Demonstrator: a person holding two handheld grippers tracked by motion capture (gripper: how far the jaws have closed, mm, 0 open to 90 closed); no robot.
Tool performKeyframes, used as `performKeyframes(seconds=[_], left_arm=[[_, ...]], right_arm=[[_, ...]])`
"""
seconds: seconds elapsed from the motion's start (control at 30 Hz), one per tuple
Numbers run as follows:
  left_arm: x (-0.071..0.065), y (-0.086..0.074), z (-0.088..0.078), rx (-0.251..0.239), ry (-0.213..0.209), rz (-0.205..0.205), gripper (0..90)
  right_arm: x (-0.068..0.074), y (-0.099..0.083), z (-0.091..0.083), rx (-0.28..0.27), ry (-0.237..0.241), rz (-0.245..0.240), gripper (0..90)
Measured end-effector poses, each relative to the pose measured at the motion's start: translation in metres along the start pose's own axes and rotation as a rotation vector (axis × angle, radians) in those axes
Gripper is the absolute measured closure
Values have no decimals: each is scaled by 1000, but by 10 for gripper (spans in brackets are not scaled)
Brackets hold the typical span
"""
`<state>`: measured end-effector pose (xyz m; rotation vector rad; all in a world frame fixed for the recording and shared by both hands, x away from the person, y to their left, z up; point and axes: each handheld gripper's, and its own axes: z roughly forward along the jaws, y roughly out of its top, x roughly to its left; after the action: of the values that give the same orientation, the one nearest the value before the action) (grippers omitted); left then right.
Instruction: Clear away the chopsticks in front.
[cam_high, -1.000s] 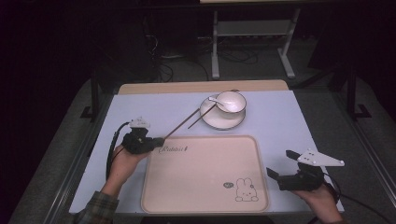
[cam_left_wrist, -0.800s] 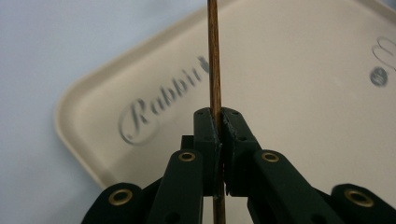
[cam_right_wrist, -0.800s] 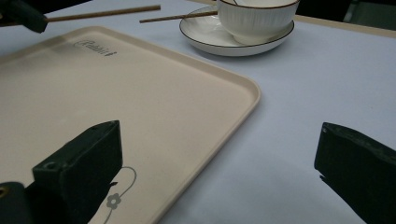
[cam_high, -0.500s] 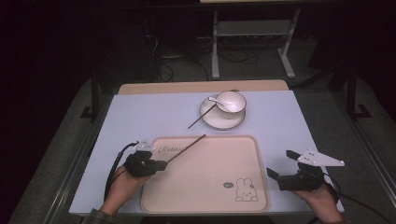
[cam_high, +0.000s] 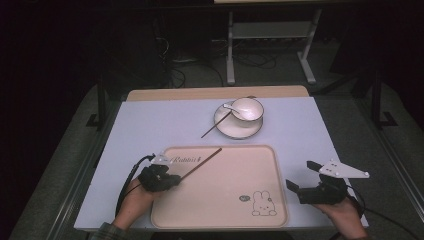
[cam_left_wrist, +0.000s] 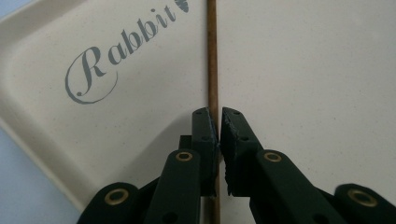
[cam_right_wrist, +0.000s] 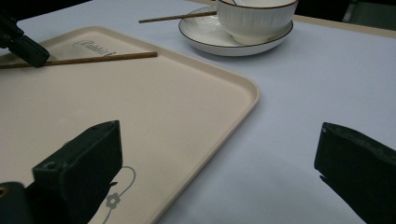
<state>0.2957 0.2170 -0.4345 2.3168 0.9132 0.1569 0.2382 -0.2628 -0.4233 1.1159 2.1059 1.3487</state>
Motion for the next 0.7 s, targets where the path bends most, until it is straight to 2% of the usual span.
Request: performKeyframes(seconds=[0.27, 0.37, 0.43, 0.5, 0.57, 0.7], left_arm=[[1, 1, 0, 2, -7, -11, 819], [5, 8, -3, -18, -26, -17, 709], [10, 18, -3, -27, -36, -33, 600], [15, 31, -1, -30, -43, -28, 491], [19, 44, 1, -46, -45, -16, 414], [28, 82, 10, -70, -42, 29, 303]], right_arm=[[0, 0, 0, -1, -2, 1, 3], [0, 0, 0, -1, -2, 4, 3], [0, 0, 0, -1, -1, 6, 3], [1, 0, 0, -1, -1, 4, 3], [1, 0, 0, -2, -1, 3, 3], [0, 0, 0, -1, -3, 7, 3]])
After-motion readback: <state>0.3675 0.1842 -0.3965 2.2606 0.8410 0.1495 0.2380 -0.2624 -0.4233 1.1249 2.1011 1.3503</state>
